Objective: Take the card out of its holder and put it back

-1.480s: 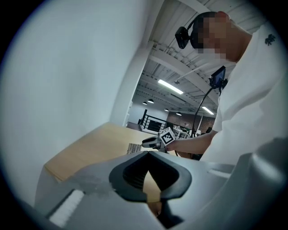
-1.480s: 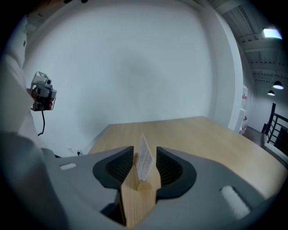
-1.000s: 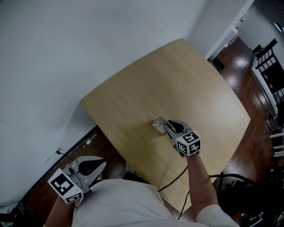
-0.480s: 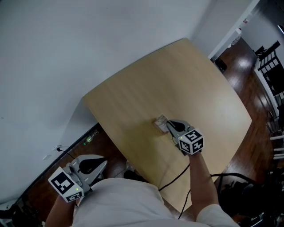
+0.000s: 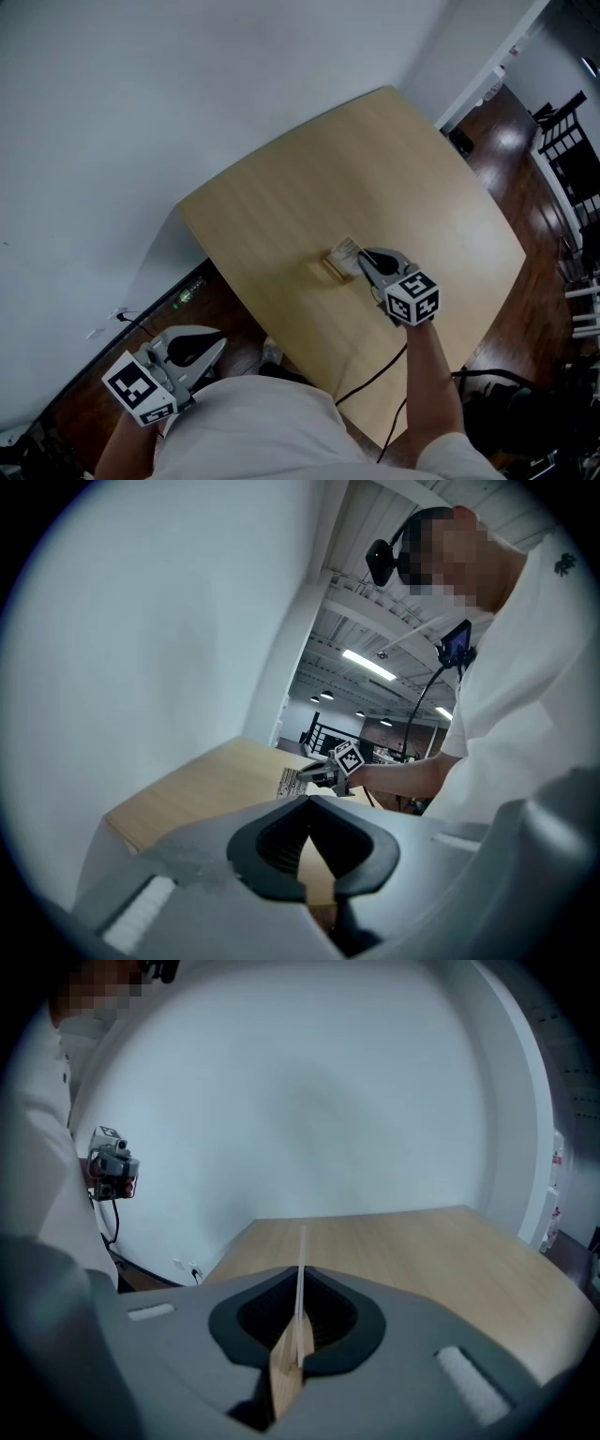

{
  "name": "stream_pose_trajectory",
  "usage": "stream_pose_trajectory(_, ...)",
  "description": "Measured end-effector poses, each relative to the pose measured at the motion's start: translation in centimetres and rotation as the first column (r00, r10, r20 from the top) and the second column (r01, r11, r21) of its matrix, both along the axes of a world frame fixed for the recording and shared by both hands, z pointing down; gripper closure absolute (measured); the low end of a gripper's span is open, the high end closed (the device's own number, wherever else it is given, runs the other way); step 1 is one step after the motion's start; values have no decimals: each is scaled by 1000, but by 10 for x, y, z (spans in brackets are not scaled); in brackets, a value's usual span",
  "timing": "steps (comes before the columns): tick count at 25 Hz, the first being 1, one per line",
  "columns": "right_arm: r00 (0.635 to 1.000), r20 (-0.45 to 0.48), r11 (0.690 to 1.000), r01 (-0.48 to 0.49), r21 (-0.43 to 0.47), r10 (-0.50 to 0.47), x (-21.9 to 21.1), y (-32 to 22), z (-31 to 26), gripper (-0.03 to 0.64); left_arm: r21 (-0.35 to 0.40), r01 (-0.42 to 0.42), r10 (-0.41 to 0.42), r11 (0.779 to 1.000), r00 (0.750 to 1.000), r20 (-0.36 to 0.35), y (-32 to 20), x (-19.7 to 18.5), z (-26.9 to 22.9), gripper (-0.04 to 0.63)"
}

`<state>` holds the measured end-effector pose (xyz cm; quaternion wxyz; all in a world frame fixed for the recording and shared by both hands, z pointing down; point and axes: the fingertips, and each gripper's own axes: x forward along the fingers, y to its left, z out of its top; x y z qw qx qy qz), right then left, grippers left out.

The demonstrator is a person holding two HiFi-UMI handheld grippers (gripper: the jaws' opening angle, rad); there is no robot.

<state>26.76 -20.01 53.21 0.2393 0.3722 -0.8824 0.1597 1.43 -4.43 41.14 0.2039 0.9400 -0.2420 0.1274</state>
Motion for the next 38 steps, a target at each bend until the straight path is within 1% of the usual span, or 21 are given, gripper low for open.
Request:
stream_pose_trajectory(5,999,-32,999,-11,44,13,-4,5,-24,595,20,-22,22,1000,1000,-22,6,-9,-1,592)
stream_pose_trajectory(12,998,-65,995,-19,96,26,-46,35,-58,595,53,-57,59,997,997,-48,18,-55,-11,592)
stream_pose_trajectory(19,997,-82,990,7,144,5,-125,93,-91,595,80,-84,89,993,994,-65,39,-120,-15,592)
stream_pose_trajectory(28,996,-75,984,49,171,-36,-251,192,-122,596,106,-99,106,989,992,-67,83,-213,-16,592)
stream_pose_trajectory(33,997,-64,985,54,166,-44,-302,245,-128,595,105,-115,123,988,990,-73,109,-249,-12,592)
stream_pose_trajectory(38,997,-56,987,54,151,-46,-337,289,-128,597,99,-130,138,987,987,-78,131,-273,-5,592)
